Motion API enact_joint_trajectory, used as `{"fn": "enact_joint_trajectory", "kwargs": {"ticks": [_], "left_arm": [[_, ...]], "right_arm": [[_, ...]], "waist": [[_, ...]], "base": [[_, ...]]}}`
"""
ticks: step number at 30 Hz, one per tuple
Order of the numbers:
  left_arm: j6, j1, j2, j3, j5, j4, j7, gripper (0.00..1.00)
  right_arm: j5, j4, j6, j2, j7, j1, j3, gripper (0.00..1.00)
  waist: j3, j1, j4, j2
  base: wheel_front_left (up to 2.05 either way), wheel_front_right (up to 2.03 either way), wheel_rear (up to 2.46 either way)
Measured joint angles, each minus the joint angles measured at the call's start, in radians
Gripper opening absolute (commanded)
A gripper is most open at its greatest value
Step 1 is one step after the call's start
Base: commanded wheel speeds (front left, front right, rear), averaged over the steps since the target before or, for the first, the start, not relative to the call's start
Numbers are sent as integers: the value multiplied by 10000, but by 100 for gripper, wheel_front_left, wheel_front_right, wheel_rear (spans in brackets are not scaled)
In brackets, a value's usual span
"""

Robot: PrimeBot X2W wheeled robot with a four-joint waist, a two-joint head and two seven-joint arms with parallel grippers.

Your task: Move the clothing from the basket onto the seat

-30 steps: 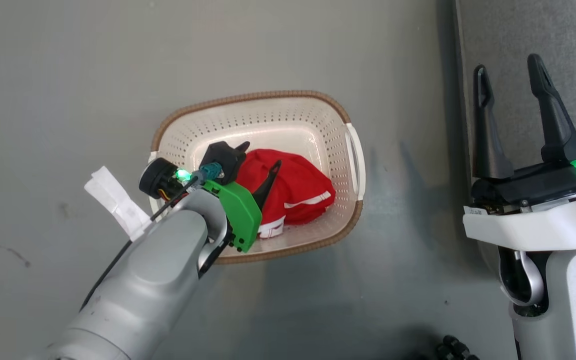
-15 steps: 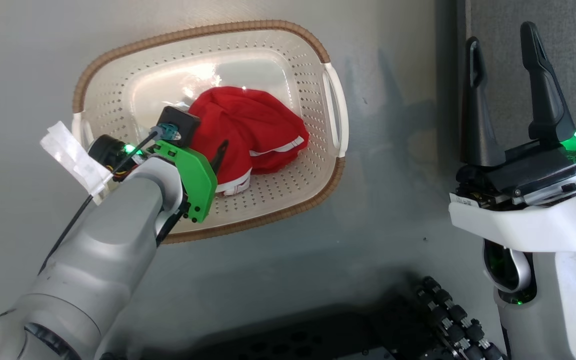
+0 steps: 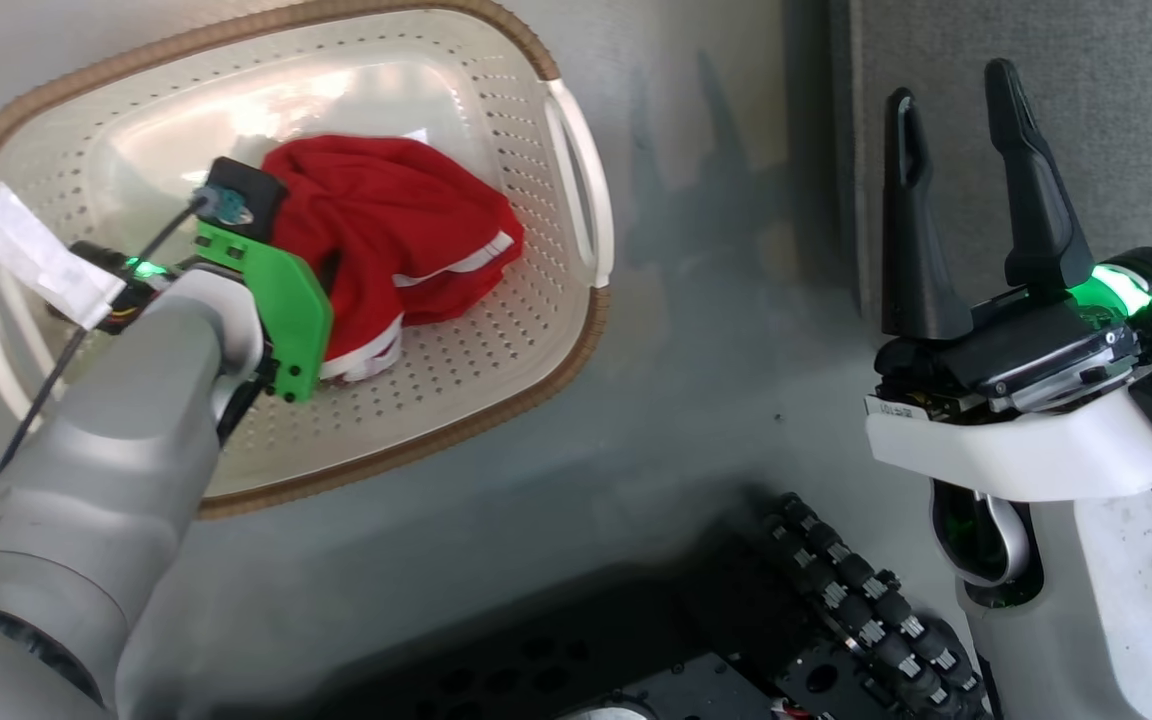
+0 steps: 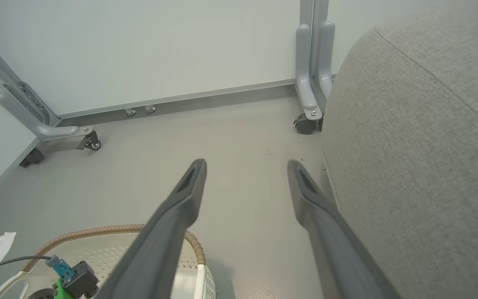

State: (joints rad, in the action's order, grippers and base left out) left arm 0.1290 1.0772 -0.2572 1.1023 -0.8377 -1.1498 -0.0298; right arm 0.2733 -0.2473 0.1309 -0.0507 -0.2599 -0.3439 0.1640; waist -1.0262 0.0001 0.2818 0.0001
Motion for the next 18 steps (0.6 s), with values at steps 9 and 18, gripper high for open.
{"fn": "enact_joint_trajectory", "kwargs": {"ticks": [9, 18], "left_arm": [[-125, 316, 98, -50, -238, -861, -447, 100], [-414, 317, 257, -50, -347, -1141, -773, 0]], "right_arm": [[383, -100, 0, 0, -17, -51, 125, 100], [426, -173, 0, 2, -19, -27, 113, 100]], "waist": [[-276, 0, 455, 0], [-251, 0, 528, 0]], "base": [[0, 0, 0], [0, 0, 0]]}}
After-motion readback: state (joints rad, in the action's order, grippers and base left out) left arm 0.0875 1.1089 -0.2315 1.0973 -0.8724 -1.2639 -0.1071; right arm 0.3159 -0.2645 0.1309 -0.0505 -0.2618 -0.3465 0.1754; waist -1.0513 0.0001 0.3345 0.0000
